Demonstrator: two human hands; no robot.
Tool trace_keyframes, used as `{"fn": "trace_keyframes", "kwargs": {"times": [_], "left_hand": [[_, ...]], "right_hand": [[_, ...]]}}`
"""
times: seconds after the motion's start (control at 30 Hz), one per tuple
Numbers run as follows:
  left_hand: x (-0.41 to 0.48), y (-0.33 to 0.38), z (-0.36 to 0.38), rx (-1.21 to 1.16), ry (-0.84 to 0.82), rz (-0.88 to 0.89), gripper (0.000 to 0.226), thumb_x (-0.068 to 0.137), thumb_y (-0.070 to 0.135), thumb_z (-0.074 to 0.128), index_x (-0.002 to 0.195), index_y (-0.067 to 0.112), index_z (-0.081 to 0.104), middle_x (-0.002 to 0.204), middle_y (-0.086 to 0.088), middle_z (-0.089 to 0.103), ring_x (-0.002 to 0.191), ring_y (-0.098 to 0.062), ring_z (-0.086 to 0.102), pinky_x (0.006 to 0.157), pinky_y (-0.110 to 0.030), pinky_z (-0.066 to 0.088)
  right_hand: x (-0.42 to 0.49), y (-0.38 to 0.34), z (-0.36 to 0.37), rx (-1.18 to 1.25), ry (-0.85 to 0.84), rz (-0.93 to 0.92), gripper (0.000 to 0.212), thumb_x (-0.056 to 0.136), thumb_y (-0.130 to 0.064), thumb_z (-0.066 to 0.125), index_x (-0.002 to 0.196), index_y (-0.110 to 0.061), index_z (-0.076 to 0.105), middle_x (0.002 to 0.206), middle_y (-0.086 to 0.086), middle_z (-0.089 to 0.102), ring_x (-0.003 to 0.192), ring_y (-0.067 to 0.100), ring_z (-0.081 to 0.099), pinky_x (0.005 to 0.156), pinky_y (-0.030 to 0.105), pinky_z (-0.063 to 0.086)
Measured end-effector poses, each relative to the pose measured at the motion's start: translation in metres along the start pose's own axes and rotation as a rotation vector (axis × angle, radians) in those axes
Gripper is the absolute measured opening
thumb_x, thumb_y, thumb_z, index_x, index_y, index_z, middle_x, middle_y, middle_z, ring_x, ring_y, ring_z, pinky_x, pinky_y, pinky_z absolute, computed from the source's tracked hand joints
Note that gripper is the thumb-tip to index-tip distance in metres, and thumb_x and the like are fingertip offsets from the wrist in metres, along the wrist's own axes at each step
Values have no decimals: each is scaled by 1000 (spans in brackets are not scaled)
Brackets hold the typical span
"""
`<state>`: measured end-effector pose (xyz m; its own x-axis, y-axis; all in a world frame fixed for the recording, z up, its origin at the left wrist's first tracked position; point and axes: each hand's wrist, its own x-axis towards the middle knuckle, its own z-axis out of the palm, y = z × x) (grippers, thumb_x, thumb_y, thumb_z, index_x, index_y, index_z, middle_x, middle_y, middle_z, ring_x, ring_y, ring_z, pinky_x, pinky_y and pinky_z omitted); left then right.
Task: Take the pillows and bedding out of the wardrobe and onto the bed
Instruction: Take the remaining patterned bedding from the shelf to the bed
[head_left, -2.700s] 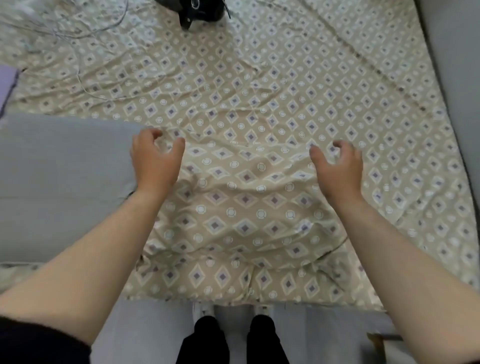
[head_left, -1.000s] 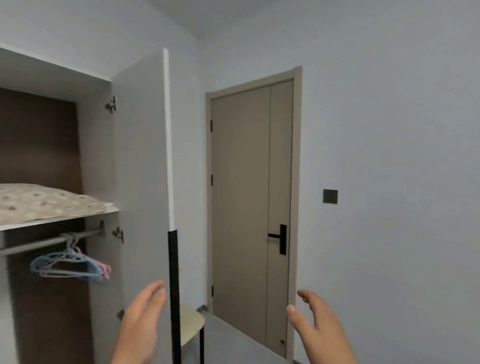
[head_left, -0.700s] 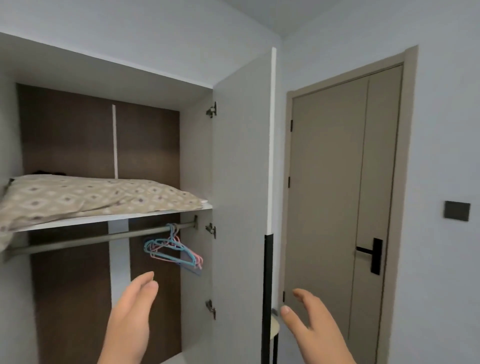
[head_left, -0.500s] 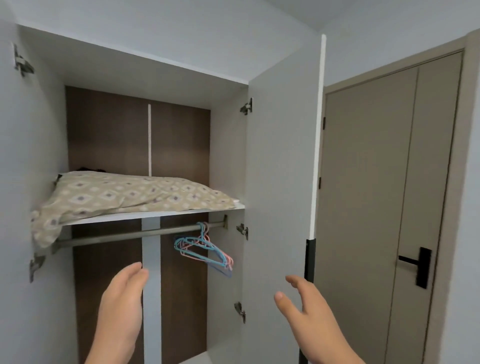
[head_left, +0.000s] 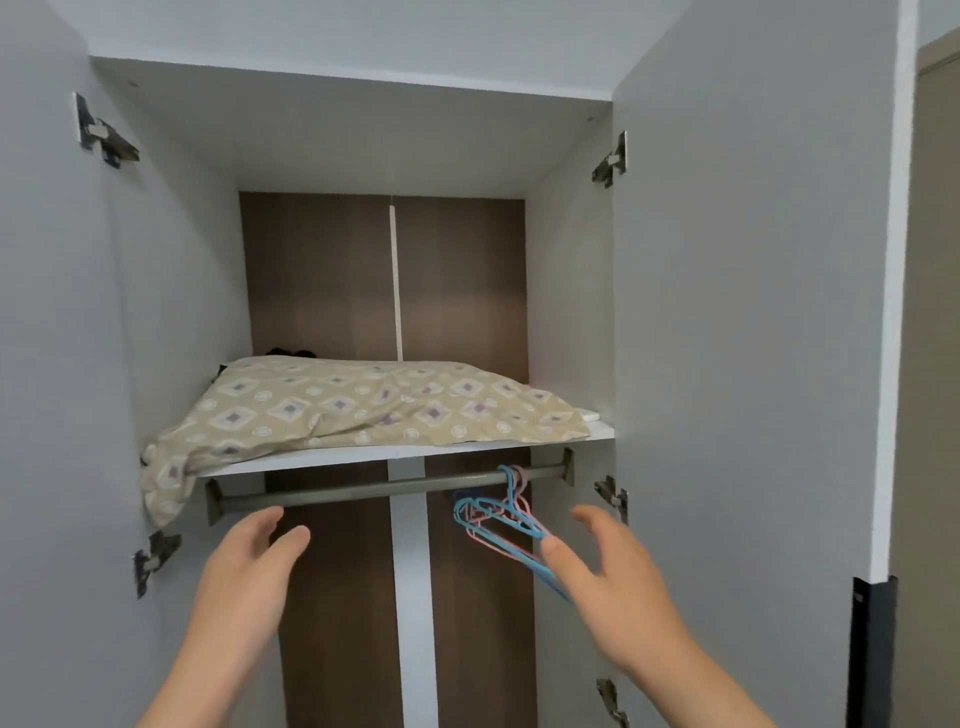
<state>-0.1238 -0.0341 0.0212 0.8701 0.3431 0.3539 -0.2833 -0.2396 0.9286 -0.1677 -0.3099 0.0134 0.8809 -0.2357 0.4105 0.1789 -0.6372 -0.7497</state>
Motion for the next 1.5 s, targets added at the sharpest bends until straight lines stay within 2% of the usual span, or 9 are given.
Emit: {"fn": "trace_keyframes", "kwargs": {"times": [0.3,0.53,0.73,0.83,0.93,1.03,1.17,1.33,1.5], "left_hand": [[81,11,30,188,153,100,55,83,36,60,135,22,49,141,-1,49,130,-21,43,103,-40,35],[180,-1,34,275,234,164,62,79,42,58,137,22,46,145,2,46,133,-21,40,104,-37,31],[297,-1,30,416,288,132,64,84,45,52,139,15,41,143,-9,47,129,-31,44,99,-43,36],[355,1,35,657,297,116,64,83,51,48,126,3,50,131,-19,54,119,-38,49,90,-41,40],[403,2,44,863,289,75,66,79,59,46,113,5,59,119,-19,59,109,-39,53,83,-38,41],[439,-12,44,995,253,-75,79,73,73,36,119,14,61,124,-12,61,112,-35,55,87,-38,43],[463,-48,42,994,278,-238,103,59,88,28,130,19,54,133,-9,57,120,-33,51,99,-42,39],[479,-65,51,951,376,-198,94,58,85,48,117,12,60,117,-13,64,110,-35,57,85,-40,44],[485,-65,53,917,293,-127,66,70,69,60,98,10,62,112,-15,66,102,-35,59,73,-35,39]], "right_hand": [[140,0,45,97,-52,-140,60,87,-53,52,140,-28,40,145,-5,44,132,16,41,101,35,39],[236,-27,109,86,-23,-215,64,85,-58,51,140,-27,39,146,-2,43,132,20,41,102,38,37],[333,-62,158,-118,109,-45,69,84,-57,48,137,-12,43,138,14,48,126,34,43,97,45,39],[387,-70,173,-247,122,40,69,82,-58,44,126,-6,50,130,21,52,118,40,48,95,44,41],[436,-68,179,-389,69,139,89,69,-75,36,126,-9,56,129,17,58,117,39,51,98,45,42],[467,-57,184,-478,-23,217,107,52,-90,26,123,-19,63,130,9,61,119,34,54,101,47,42],[481,-37,211,-527,-155,182,103,63,-89,24,128,-18,60,137,6,58,123,30,53,104,44,38],[496,-26,226,-520,-86,150,91,67,-85,37,118,-15,63,124,6,65,114,28,59,92,39,45],[500,-21,229,-434,2,97,55,72,-71,56,85,-18,59,105,5,69,98,27,63,72,32,42]]}}
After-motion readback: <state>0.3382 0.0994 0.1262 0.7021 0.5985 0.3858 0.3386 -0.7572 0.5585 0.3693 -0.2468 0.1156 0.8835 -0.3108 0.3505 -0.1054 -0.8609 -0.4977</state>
